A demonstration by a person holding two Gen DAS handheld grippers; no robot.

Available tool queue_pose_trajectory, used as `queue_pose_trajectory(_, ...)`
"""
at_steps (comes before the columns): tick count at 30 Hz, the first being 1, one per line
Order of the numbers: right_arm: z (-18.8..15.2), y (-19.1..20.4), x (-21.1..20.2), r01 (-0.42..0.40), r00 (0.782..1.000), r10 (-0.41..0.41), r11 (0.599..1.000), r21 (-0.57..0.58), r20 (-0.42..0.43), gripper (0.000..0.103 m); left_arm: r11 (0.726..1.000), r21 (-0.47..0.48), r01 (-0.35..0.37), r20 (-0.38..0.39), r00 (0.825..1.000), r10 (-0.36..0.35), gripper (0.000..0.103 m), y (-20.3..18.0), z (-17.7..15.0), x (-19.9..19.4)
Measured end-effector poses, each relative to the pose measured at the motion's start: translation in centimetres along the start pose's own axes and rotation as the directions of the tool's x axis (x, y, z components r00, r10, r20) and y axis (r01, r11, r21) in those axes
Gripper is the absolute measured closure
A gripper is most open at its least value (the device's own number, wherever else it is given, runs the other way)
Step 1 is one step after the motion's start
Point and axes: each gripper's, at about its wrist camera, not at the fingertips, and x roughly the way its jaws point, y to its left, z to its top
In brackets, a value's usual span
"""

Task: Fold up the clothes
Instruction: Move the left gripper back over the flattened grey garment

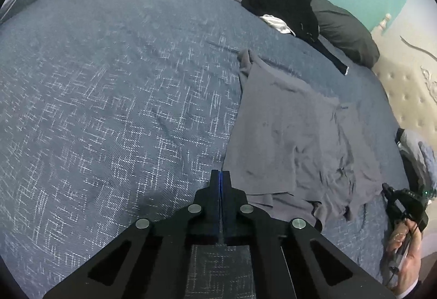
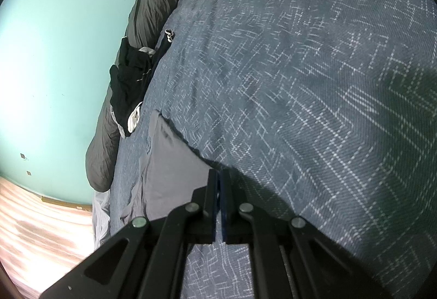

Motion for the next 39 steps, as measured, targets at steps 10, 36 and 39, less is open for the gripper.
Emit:
queue_pose_trajectory(10, 0.0, 0.0, 0.0, -0.001, 1.0, 0.001, 1.0, 0.0, 0.0, 0.101, 0.999, -0.024, 0.028, -0.094, 0.995, -0.031, 0.087, -0.2, -1.0, 2.1)
queue_pose_trajectory(36, 0.2, 0.1, 0.2, 0.0, 1.0, 0.0, 1.0, -0.005, 0.001, 0.101, 0.993, -0.093, 0.066, 0.053, 0.997, -0.061, 0.101, 1.8, 1.1, -1.5)
queue_pose_trajectory(39, 0.2, 0.1, 0.1, 0.001, 1.0, -0.001, 1.0, -0.008, 0.004, 0.101, 0.995, -0.09, 0.04, 0.082, 0.996, -0.032, 0.101, 2.0, 1.5, -2.4)
